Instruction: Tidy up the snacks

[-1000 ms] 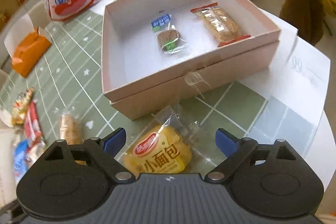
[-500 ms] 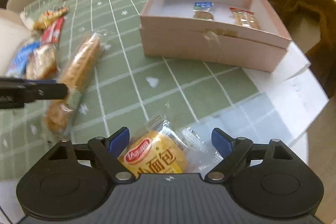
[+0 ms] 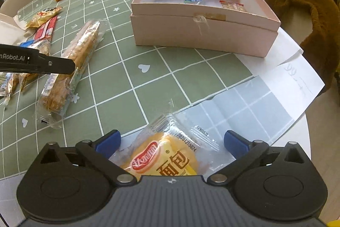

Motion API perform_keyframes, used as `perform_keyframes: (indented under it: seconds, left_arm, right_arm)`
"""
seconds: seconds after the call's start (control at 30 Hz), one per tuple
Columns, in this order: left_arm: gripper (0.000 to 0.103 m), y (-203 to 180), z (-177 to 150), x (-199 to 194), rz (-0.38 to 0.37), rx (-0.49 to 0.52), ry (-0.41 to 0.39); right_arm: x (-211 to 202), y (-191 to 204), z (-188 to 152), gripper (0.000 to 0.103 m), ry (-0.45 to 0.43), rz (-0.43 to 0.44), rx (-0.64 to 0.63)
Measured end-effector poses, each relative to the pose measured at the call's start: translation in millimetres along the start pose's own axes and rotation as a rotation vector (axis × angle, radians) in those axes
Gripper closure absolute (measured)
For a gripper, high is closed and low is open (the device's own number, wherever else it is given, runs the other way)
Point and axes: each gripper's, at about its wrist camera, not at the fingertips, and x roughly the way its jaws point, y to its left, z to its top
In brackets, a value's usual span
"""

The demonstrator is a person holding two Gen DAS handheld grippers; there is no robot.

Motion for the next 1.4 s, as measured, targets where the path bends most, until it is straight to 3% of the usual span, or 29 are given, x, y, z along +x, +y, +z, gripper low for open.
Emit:
perform_keyframes:
  seconds: [0.47,0.6,0.77,0.9,1.07,1.4]
  left_arm:
    - [0.066,-19,-21,-19,0.035,0.075,0.08]
    - [0.062,-19,-20,-16,0.036,0.071,0.076]
    - [0.06,-19,-19,-13,0.035,0.071,0.079]
    - [0.06,-20,-19,-11,0.035,0.079,0.075]
    - [0.061,-20,-21,-11,0.03,0.092,0.074]
    - [0.063,-31,-40,-22,0.021,0.149,0.115]
  right_arm:
    - [-4,-1,-13,0.0,-0.059,-0.003,0.005]
    - [-6,-3,-2,0.001,-0.033,0.074,-0.031]
    - [-50,-25,16,0.003,-0.178,0.133,0.043]
    - [-62,-47,12,0.003,-0.105,0.147,0.131]
    - [-54,-46,-22,0.003,0.026,0.187,0.227]
    - [-29,6,-27,0.003,0.074,0.124,0.11]
